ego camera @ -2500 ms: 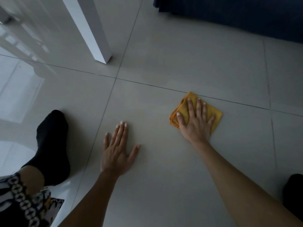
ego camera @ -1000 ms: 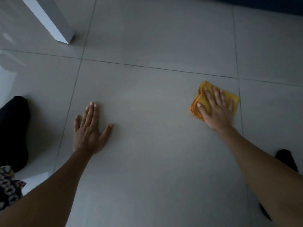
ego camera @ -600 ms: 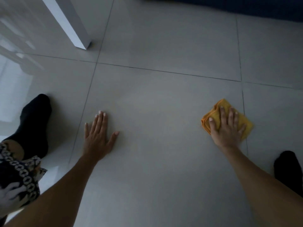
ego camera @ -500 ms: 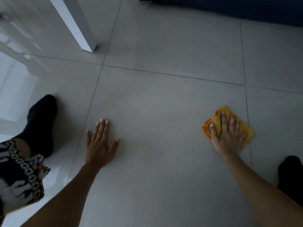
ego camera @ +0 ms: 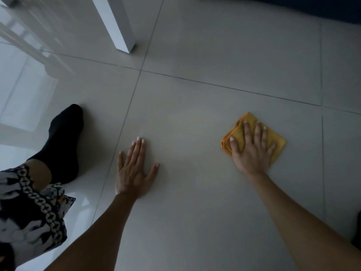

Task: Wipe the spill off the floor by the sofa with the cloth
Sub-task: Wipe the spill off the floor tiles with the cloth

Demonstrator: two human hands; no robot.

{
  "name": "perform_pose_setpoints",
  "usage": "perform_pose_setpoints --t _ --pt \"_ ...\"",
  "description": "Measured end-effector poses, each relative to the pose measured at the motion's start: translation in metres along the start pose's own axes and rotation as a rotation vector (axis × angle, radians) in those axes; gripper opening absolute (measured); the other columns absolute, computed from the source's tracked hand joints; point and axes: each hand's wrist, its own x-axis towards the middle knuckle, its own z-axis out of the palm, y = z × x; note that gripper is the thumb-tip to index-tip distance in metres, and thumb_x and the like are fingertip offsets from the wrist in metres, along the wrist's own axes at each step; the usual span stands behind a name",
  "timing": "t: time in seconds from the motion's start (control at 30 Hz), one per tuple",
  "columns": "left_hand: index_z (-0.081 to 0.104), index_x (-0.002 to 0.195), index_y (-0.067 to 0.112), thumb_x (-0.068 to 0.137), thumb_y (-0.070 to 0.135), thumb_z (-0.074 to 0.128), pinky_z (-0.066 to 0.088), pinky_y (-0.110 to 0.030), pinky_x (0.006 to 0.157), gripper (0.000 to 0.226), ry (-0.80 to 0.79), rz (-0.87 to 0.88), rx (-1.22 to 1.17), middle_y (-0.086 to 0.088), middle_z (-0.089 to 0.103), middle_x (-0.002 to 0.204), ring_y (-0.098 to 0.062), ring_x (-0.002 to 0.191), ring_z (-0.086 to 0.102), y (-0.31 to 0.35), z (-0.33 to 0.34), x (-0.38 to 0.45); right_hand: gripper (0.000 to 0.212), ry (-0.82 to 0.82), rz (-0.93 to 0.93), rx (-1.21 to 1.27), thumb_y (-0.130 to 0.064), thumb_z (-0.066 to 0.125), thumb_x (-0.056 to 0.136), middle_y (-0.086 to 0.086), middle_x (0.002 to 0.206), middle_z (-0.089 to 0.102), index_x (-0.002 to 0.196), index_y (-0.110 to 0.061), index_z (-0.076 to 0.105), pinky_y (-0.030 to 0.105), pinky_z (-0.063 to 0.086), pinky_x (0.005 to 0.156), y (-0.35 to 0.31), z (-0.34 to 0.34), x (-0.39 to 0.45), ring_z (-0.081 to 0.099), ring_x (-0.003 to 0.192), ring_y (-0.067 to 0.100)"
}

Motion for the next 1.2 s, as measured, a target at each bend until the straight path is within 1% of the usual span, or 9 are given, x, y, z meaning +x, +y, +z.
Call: perform_pose_setpoints --t 0.1,0.33,0.47,0.6,0.73,0.83,0.93,1.03,1.2 --pt "0.015 0.153 0.016 0.089 0.06 0.03 0.008 -0.042 0.118 0.079 0.0 0.0 0.0 0.003 0.01 0.16 -0.012 0.147 0.011 0.0 -0.001 0.0 0.076 -0.009 -0.077 0.007 -0.07 0.021 0.087 0.002 0.164 0.01 0.154 -0.034 0.017 0.061 0.006 0.114 -0.038 0.003 0.012 0.009 0.15 0.025" --pt "0.014 0.153 0.017 0.09 0.06 0.03 0.011 -0.046 0.118 0.079 -0.004 -0.002 -0.04 0.002 0.012 0.159 -0.013 0.147 0.013 0.001 -0.002 0.0 0.075 -0.022 -0.259 0.039 -0.069 0.029 0.088 0.002 0.164 0.011 0.153 -0.034 0.021 0.06 0.003 0.115 -0.131 0.016 0.029 0.009 0.15 0.024" --pt "0.015 0.153 0.016 0.089 0.061 0.028 0.009 -0.046 0.118 0.079 -0.006 -0.002 -0.02 0.003 0.011 0.159 -0.012 0.146 0.011 0.0 -0.002 0.001 0.074 -0.059 -0.431 0.026 -0.067 0.03 0.087 0.001 0.164 0.009 0.153 -0.035 0.02 0.058 -0.002 0.115 -0.171 0.022 0.02 0.008 0.151 0.022" --pt "0.015 0.153 0.016 0.09 0.061 0.025 0.006 -0.044 0.119 0.079 -0.021 0.015 0.012 0.002 0.008 0.159 -0.012 0.146 0.009 -0.002 -0.001 0.001 0.07 -0.083 -0.628 0.015 -0.066 0.033 0.089 -0.001 0.164 0.011 0.152 -0.037 0.023 0.057 -0.004 0.115 -0.179 0.027 0.001 0.007 0.151 0.021" --pt "0.015 0.153 0.016 0.09 0.06 0.024 0.007 -0.046 0.118 0.077 -0.019 0.029 0.027 0.0 0.009 0.159 -0.015 0.146 0.009 -0.002 0.0 0.002 0.069 -0.08 -0.71 0.026 -0.066 0.033 0.088 -0.004 0.163 0.014 0.151 -0.039 0.026 0.058 0.002 0.117 -0.166 0.029 -0.021 0.01 0.15 0.019" --pt "0.011 0.154 0.018 0.09 0.062 0.023 0.006 -0.045 0.119 0.079 -0.016 0.019 0.024 0.001 0.007 0.16 -0.014 0.147 0.007 -0.001 -0.001 0.001 0.067 -0.074 -0.692 0.054 -0.066 0.034 0.088 -0.005 0.162 0.017 0.15 -0.04 0.028 0.056 0.003 0.117 -0.147 0.027 -0.031 0.013 0.15 0.018" --pt "0.007 0.154 0.02 0.089 0.063 0.023 0.004 -0.043 0.118 0.079 -0.013 0.018 0.01 0.002 0.007 0.161 -0.014 0.147 0.007 0.0 -0.002 0.001 0.069 -0.083 -0.585 0.041 -0.069 0.033 0.088 -0.006 0.163 0.013 0.151 -0.042 0.024 0.055 0.001 0.118 -0.119 0.021 -0.033 0.01 0.15 0.018" --pt "0.01 0.154 0.02 0.088 0.063 0.025 0.006 -0.043 0.117 0.079 -0.003 0.013 -0.003 0.0 0.011 0.161 -0.016 0.148 0.01 0.001 -0.003 0.001 0.07 -0.096 -0.475 0.035 -0.07 0.031 0.088 -0.007 0.164 0.008 0.152 -0.043 0.019 0.053 -0.002 0.118 -0.084 0.014 -0.032 0.006 0.151 0.017" --pt "0.013 0.153 0.016 0.088 0.061 0.027 0.01 -0.046 0.116 0.08 0.017 0.025 -0.007 -0.003 0.015 0.16 -0.019 0.147 0.014 0.002 -0.002 0.001 0.071 -0.068 -0.321 0.003 -0.071 0.03 0.088 -0.008 0.164 0.008 0.152 -0.043 0.018 0.054 0.001 0.117 -0.014 0.003 -0.03 0.008 0.151 0.017"
